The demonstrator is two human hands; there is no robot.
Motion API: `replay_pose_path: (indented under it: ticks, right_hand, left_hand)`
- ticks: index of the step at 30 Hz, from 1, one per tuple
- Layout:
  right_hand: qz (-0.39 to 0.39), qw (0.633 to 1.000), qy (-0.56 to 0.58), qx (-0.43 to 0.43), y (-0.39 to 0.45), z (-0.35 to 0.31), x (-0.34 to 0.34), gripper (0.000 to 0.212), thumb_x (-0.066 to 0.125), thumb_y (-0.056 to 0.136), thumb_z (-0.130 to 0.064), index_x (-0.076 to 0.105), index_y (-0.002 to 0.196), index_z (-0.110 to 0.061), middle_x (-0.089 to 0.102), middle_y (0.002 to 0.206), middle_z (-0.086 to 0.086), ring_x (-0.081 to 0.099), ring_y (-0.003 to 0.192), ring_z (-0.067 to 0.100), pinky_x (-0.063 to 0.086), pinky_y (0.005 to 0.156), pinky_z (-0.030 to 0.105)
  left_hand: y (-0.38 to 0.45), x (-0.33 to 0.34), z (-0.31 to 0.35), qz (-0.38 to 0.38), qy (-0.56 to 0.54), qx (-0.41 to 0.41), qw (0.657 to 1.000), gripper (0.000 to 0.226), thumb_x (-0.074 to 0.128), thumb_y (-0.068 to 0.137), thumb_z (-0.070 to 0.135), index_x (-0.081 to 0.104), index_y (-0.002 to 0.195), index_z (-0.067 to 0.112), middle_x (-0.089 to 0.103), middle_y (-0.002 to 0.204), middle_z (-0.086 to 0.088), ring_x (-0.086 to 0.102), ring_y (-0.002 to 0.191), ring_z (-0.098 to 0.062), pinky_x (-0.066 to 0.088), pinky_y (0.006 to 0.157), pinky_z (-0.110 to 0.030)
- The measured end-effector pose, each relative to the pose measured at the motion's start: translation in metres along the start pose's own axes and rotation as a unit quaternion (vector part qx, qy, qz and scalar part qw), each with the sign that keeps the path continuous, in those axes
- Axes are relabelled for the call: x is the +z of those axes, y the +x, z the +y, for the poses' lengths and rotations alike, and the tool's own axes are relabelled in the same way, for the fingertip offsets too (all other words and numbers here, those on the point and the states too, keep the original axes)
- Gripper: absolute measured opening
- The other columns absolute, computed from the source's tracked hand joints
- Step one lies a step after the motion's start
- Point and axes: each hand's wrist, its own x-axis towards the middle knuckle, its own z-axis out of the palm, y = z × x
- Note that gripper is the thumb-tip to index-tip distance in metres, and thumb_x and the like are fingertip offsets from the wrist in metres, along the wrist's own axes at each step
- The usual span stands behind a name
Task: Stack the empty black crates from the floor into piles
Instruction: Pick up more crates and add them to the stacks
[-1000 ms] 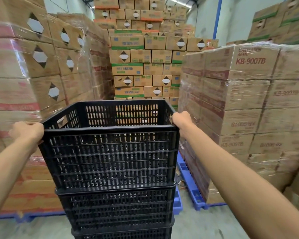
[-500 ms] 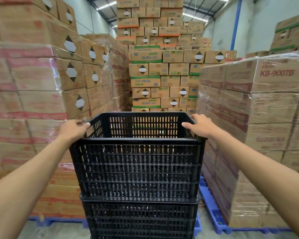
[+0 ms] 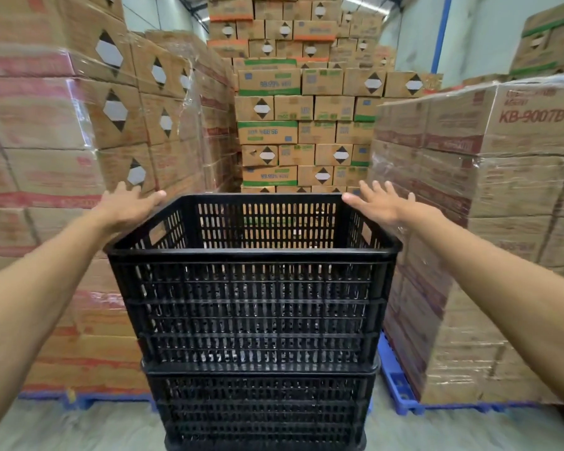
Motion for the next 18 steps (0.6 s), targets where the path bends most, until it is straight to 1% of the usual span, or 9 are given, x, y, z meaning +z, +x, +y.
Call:
replay_pose_path:
  ticks: [2,4,6,8,11,13,15,16,18]
  right_hand:
    - [-0.007,1.0,0.005,-0.029,-0.001,0.0,0.013,0.114,0.004,0.066,-0.092,-0.002,0.156,-0.023,-0.009,0.165,0.005,-0.005,0.151,0.03,-0.001,0.117,0.057]
    - [-0.038,0.998,0.022,-0.035,-0.002,-0.001,0.029,0.11,0.009,0.071,-0.088,0.002,0.157,-0.019,-0.008,0.165,0.005,-0.002,0.151,0.033,0.002,0.118,0.057]
    - [-0.057,0.998,0.027,-0.028,-0.005,-0.001,0.024,0.097,0.008,0.08,-0.082,0.0,0.157,-0.022,-0.008,0.165,0.0,-0.01,0.15,0.033,-0.002,0.117,0.06]
    - [-0.053,0.997,0.05,-0.029,-0.007,-0.002,0.012,0.093,0.006,0.083,-0.079,-0.002,0.157,-0.023,-0.008,0.165,0.002,-0.016,0.149,0.032,-0.007,0.117,0.06]
    - [-0.006,0.996,0.079,-0.034,-0.01,0.003,0.013,0.092,0.012,0.087,-0.076,0.006,0.156,-0.017,0.003,0.166,0.002,0.003,0.152,0.026,0.001,0.119,0.054]
    - [-0.038,0.99,0.129,-0.042,-0.019,0.001,0.021,0.09,0.016,0.088,-0.074,0.018,0.155,-0.015,0.012,0.165,0.005,0.016,0.15,0.025,0.007,0.12,0.046]
    - [-0.027,0.987,0.153,-0.05,-0.021,0.001,0.026,0.086,0.017,0.091,-0.071,0.031,0.151,-0.012,0.023,0.162,0.009,0.022,0.148,0.026,0.012,0.119,0.042]
    - [-0.008,0.983,0.176,-0.054,-0.02,0.002,0.026,0.083,0.018,0.093,-0.068,0.038,0.148,-0.011,0.03,0.159,0.01,0.028,0.146,0.027,0.016,0.118,0.042]
    - [0.039,0.949,0.312,-0.029,-0.025,0.004,0.022,0.072,0.02,0.096,-0.064,0.054,0.137,-0.016,0.046,0.15,0.012,0.044,0.136,0.028,0.025,0.115,0.042]
  left_hand:
    - [-0.002,0.016,-0.001,-0.026,0.041,0.006,0.999,0.091,0.018,0.085,0.076,0.016,0.155,0.017,0.009,0.164,-0.012,0.008,0.15,-0.035,0.01,0.119,-0.055]
    - [-0.01,0.036,-0.004,-0.051,0.06,-0.02,0.997,0.096,0.022,0.083,0.078,0.015,0.154,0.012,0.014,0.163,-0.012,0.02,0.147,-0.036,0.018,0.118,-0.052]
    - [-0.012,0.032,0.002,-0.044,0.04,-0.011,0.998,0.092,0.026,0.086,0.074,0.025,0.151,0.009,0.024,0.159,-0.017,0.031,0.142,-0.038,0.026,0.115,-0.049]
    - [-0.012,0.021,0.005,-0.009,0.014,0.006,1.0,0.084,0.026,0.089,0.069,0.034,0.148,0.01,0.03,0.156,-0.021,0.033,0.14,-0.041,0.028,0.114,-0.048]
    - [-0.013,0.024,0.003,0.029,0.001,0.016,0.999,0.081,0.024,0.091,0.067,0.036,0.148,0.011,0.034,0.155,-0.02,0.034,0.14,-0.039,0.029,0.114,-0.048]
    - [-0.022,0.031,0.0,0.011,0.046,-0.004,0.999,0.078,0.031,0.091,0.066,0.039,0.145,0.011,0.044,0.149,-0.019,0.046,0.132,-0.039,0.038,0.104,-0.045]
    - [-0.033,0.034,-0.001,0.075,0.034,-0.03,0.996,0.067,0.04,0.089,0.063,0.053,0.136,0.017,0.059,0.132,-0.02,0.057,0.115,-0.04,0.045,0.087,-0.042]
    - [-0.038,0.034,-0.002,0.137,0.014,-0.042,0.99,0.057,0.045,0.088,0.058,0.062,0.127,0.019,0.067,0.12,-0.019,0.061,0.103,-0.038,0.047,0.077,-0.039]
    - [-0.052,0.031,0.001,0.265,-0.102,-0.051,0.958,0.04,0.049,0.086,0.044,0.072,0.111,0.023,0.074,0.104,-0.012,0.064,0.089,-0.035,0.046,0.064,-0.033]
